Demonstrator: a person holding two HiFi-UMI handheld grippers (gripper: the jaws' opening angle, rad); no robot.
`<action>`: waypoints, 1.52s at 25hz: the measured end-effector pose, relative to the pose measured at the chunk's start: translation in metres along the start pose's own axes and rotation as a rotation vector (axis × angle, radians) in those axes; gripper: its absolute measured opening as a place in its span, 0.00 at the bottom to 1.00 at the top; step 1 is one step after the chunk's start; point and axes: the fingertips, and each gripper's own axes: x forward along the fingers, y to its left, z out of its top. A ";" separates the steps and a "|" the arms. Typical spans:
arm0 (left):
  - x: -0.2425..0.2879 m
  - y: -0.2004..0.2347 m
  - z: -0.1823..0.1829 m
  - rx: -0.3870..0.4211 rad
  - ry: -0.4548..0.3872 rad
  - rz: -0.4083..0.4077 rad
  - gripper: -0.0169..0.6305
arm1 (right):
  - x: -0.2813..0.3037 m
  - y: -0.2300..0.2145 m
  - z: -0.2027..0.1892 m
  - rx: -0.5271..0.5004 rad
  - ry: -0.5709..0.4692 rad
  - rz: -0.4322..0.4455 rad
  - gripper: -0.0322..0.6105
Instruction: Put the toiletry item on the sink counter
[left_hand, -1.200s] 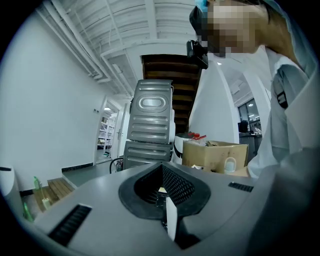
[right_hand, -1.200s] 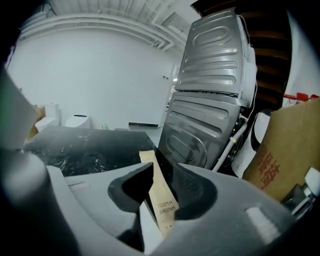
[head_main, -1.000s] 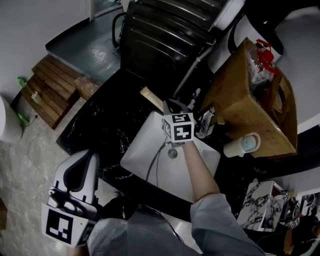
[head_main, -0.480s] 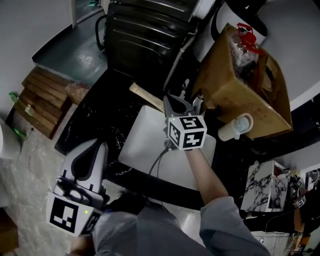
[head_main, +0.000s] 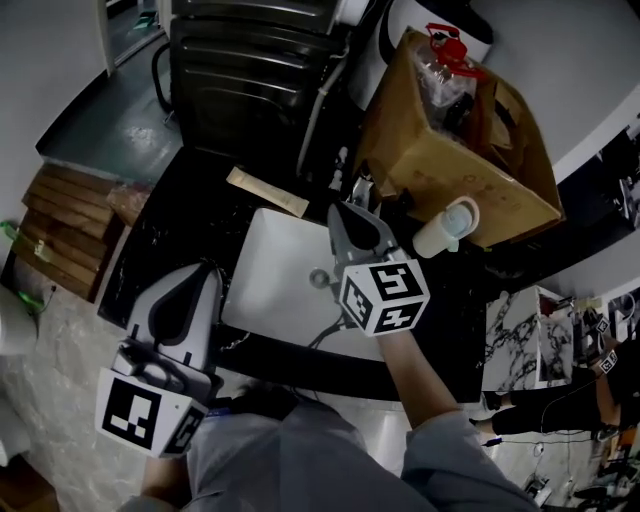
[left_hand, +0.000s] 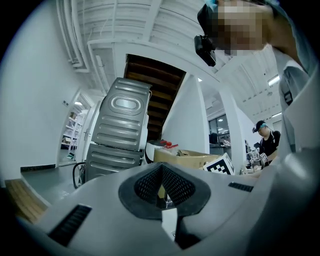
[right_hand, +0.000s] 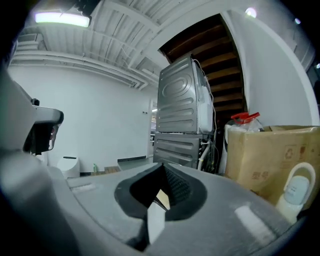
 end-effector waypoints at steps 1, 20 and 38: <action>0.002 -0.003 0.000 0.004 -0.003 -0.017 0.03 | -0.008 -0.004 0.002 0.001 -0.012 -0.026 0.05; 0.027 -0.022 -0.018 0.034 0.062 -0.116 0.03 | -0.118 -0.016 0.005 0.031 -0.066 -0.229 0.05; 0.055 -0.039 -0.049 -0.007 0.126 -0.205 0.03 | -0.155 -0.034 -0.038 0.159 0.020 -0.324 0.05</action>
